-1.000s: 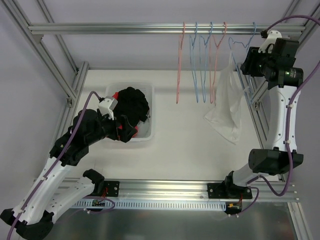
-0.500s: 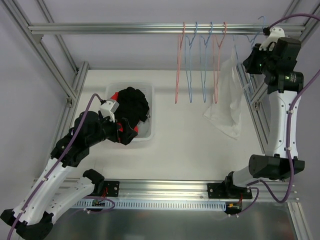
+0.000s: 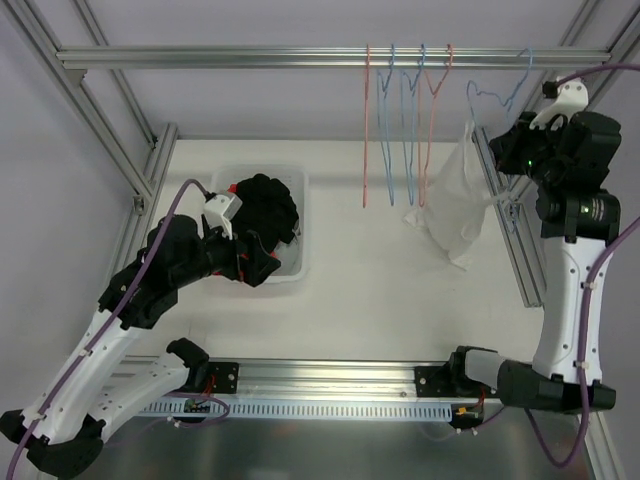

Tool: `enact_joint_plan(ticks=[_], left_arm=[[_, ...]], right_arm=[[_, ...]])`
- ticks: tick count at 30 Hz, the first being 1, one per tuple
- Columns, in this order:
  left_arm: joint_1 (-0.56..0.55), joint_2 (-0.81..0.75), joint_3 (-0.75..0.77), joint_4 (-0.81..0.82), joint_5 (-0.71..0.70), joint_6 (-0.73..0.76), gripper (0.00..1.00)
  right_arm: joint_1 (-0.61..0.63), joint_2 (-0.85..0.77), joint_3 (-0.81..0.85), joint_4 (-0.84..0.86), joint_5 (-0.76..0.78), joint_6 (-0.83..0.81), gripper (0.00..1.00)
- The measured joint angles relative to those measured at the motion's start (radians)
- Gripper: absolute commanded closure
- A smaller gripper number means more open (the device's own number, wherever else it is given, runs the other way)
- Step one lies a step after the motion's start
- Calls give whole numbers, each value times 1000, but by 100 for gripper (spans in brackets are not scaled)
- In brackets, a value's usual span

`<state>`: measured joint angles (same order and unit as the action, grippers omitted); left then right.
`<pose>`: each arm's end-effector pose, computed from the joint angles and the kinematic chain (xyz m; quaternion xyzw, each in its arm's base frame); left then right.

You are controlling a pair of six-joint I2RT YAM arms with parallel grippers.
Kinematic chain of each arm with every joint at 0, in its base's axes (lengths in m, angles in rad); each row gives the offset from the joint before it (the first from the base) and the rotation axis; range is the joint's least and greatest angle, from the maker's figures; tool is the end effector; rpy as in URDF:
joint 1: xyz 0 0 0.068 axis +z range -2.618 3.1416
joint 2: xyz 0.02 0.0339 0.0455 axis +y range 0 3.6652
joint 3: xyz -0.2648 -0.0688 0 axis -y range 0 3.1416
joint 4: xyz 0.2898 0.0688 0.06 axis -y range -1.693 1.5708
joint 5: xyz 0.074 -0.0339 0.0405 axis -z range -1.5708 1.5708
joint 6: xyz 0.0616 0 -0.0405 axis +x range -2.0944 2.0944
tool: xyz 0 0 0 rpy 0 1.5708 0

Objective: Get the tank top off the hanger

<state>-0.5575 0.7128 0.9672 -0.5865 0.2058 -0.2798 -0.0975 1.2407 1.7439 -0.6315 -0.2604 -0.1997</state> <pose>0.1732 -0.1228 0.3739 0.1712 0.7939 -0.3112 0.4936 0.2917 -0.0126 0.5392 -0.1237 0.7393 -0.0005 0.6620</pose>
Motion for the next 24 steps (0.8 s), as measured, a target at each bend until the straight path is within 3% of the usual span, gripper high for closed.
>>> enact_joint_plan(ticks=[4,10,16,22,24], left_arm=[[-55,68,114,27,6,-11,1],[-309,277,354,130,-42,6,1],[-515,576,612,261,-86,98,1],[-549,843,897,338,-26,168,2],[-549,901,959,359,-18,181,9]], right_arm=[[0,-229,-234,-43,-2,2,100],[-1,-571,-362,-150,-3,22,100],[-1,-721,-238,-376,-37,51,100],[47,-727,-45,-557,-102,84,100],[74,-727,8,-587,-116,93,100]])
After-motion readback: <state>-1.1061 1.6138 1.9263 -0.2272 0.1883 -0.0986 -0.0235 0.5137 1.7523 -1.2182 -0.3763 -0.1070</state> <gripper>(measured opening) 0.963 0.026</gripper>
